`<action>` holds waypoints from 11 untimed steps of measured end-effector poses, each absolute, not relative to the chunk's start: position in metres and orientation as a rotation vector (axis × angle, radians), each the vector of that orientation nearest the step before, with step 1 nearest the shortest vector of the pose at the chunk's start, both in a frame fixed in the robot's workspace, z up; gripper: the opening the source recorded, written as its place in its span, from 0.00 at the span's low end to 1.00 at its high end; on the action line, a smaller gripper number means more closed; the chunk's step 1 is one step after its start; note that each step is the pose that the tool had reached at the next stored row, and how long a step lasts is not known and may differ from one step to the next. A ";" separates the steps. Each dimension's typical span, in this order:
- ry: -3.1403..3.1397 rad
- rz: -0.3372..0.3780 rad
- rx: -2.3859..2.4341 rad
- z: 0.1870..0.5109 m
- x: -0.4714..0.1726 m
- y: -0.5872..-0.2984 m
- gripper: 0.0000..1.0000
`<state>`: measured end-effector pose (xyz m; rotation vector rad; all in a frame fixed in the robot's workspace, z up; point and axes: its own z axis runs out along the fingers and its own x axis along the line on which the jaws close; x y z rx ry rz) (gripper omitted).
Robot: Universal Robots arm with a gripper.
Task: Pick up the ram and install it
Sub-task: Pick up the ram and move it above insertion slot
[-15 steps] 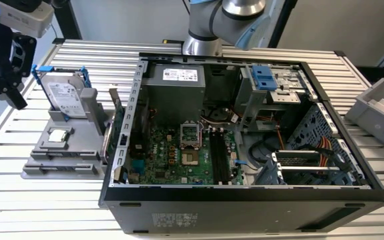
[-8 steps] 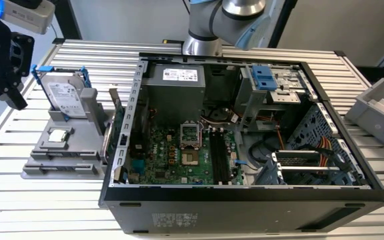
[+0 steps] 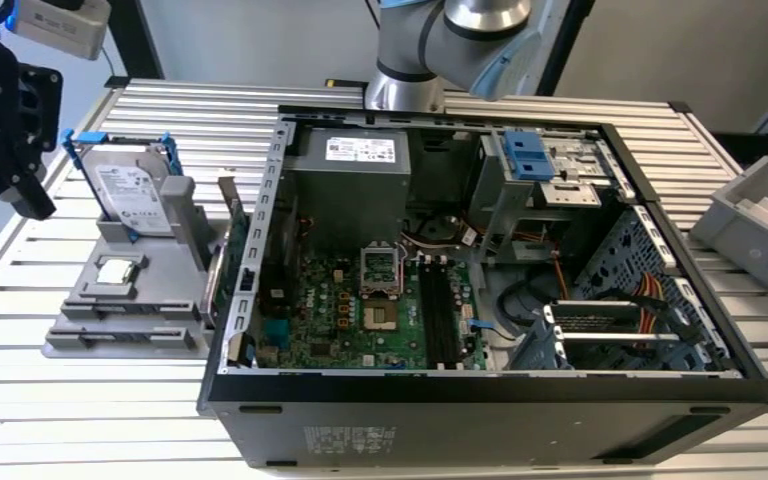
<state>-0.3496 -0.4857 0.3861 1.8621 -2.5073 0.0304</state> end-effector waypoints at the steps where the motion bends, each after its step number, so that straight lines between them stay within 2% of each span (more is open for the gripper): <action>1: -2.491 0.031 1.884 0.386 -0.350 -0.486 0.00; 11: -2.335 0.025 2.083 0.386 -0.350 -0.486 0.00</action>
